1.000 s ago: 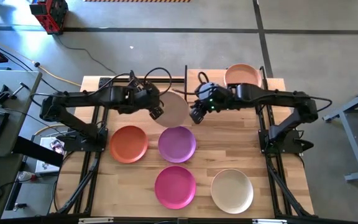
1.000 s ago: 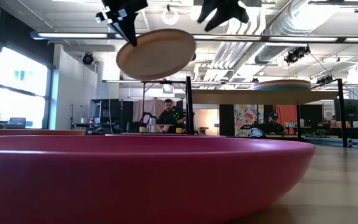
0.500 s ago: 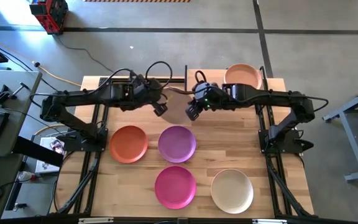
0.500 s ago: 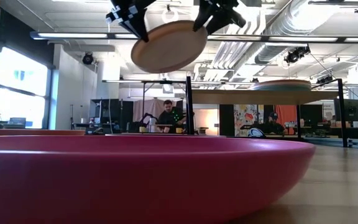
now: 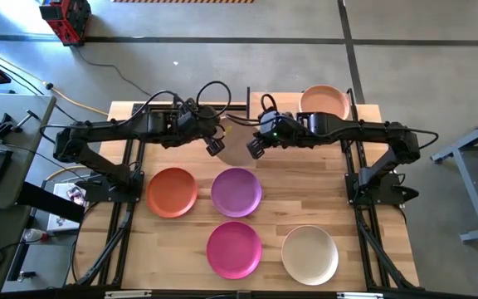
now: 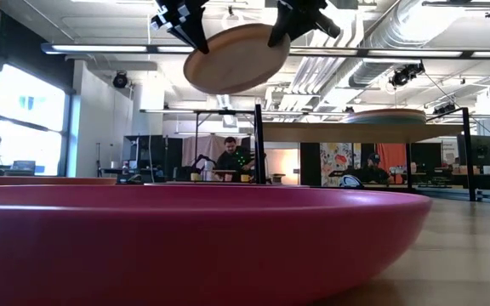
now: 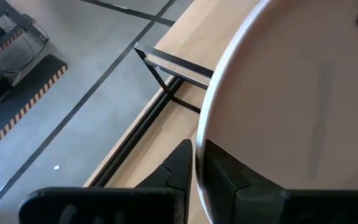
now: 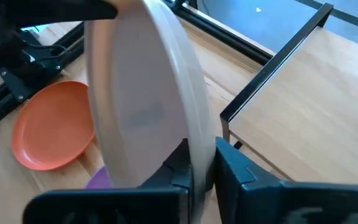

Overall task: Place and stack plates onto a shelf
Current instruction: Stack the left white plate on top of the brown plate on the shelf

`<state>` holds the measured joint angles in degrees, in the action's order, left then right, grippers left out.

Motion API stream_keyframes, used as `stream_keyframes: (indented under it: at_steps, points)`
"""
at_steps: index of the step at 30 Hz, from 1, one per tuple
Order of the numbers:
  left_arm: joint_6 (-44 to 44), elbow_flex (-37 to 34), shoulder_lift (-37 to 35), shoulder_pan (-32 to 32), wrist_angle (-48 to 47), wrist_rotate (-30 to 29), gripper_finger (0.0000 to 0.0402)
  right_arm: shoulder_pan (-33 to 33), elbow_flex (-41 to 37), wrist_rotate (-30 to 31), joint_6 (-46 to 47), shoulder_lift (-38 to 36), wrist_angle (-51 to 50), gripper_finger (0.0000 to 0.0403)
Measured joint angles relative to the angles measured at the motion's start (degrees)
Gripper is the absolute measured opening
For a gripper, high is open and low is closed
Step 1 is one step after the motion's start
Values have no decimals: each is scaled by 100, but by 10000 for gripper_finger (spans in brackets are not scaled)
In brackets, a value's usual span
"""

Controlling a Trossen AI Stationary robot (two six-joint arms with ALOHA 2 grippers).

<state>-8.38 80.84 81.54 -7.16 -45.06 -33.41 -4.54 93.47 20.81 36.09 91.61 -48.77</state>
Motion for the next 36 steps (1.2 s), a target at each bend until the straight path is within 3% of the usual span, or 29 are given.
stream_keyframes:
  at_steps: [11, 18, 31, 36]
  points:
    - [160, 0, 0, -42, 232, 555, 88, -125, 0, -69, 125, -15, -166, 4]
    - [339, 260, -153, -198, 343, 599, 124, -402, 0, -48, 242, -133, -857, 3]
    - [1267, 605, -399, -633, 597, 562, 127, -1483, -61, -11, -277, -1301, -2041, 3]
    - [1272, 605, -396, -843, 584, 562, 127, -2063, -1079, -314, -311, -2149, -1824, 4]
